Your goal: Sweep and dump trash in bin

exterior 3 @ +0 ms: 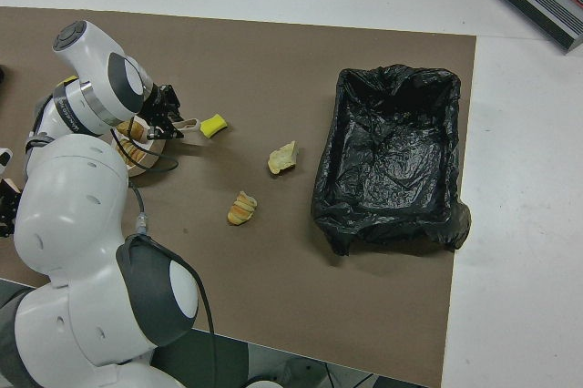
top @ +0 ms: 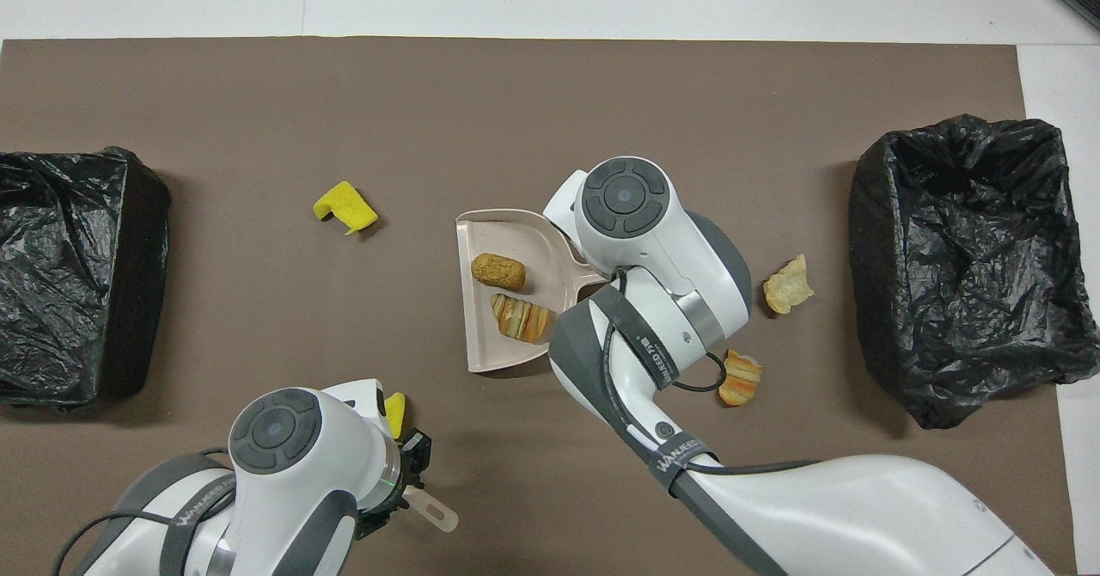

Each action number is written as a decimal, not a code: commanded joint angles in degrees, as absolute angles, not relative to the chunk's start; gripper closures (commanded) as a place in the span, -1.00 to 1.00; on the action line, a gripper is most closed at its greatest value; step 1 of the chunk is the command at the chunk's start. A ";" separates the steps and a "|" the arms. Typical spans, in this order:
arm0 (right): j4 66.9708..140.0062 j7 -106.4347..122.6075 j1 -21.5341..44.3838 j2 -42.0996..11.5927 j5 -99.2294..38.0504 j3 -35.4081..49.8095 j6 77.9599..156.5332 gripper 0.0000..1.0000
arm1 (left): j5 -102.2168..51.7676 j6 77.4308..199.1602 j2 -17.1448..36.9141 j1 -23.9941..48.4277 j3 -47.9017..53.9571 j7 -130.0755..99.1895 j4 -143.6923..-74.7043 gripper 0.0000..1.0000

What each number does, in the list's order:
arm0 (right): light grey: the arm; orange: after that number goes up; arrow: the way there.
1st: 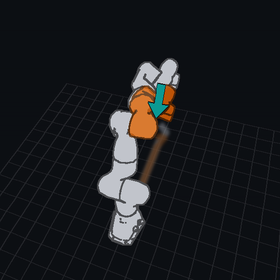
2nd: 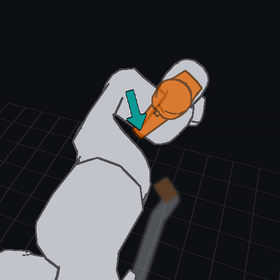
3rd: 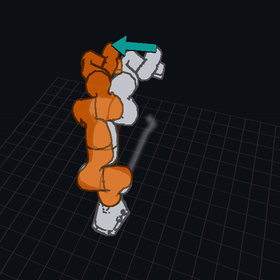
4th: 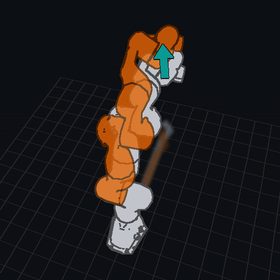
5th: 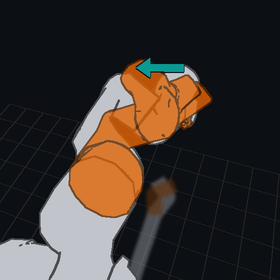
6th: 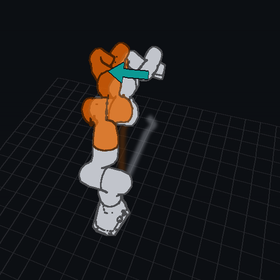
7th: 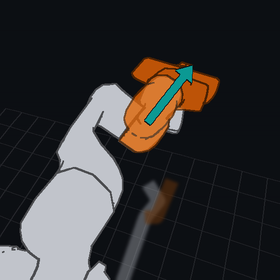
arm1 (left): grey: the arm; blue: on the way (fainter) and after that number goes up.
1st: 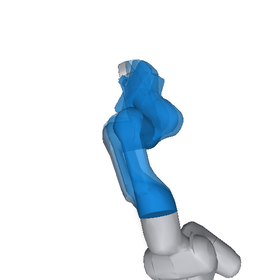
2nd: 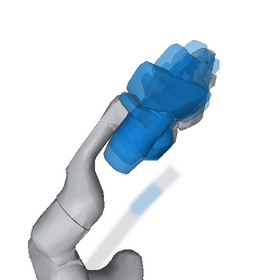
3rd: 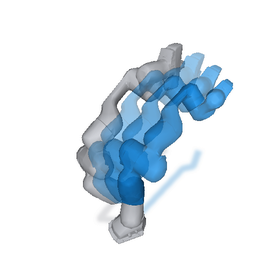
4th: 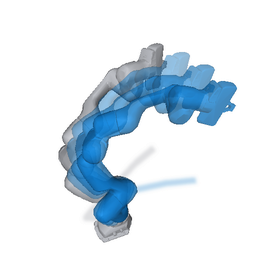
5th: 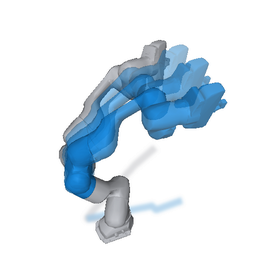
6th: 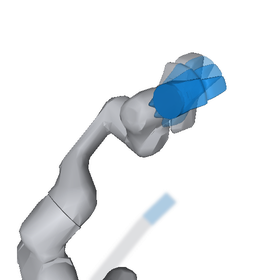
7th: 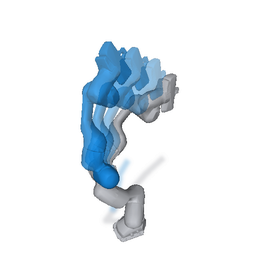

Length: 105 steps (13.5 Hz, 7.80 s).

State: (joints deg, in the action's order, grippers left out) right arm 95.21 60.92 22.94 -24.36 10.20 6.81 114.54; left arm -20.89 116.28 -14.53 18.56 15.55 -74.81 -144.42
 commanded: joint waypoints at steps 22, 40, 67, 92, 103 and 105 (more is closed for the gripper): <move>96.50 59.41 22.94 -22.76 12.04 7.38 111.97 1.00 | -8.20 112.08 -0.53 21.71 15.03 -54.67 -123.32 1.00; 96.50 51.07 23.38 -22.68 11.78 7.47 112.15 1.00 | 11.43 115.22 7.47 -5.63 15.12 0.88 -117.68 1.00; 96.33 47.72 23.47 -20.93 11.51 7.30 109.52 1.00 | 2.09 108.80 6.67 10.38 15.12 -5.36 -114.80 1.00; 88.86 54.76 19.33 -27.42 16.89 7.47 109.07 1.00 | 10.29 115.84 15.91 13.35 16.79 9.58 -108.01 1.00; 88.77 55.36 18.64 -26.20 13.63 7.65 110.04 1.00 | 10.28 114.43 13.89 18.11 16.26 -6.91 -107.49 1.00; 88.77 59.30 16.45 -25.05 12.22 7.65 110.04 1.00 | 10.28 114.26 13.89 17.05 16.26 -13.85 -107.75 1.00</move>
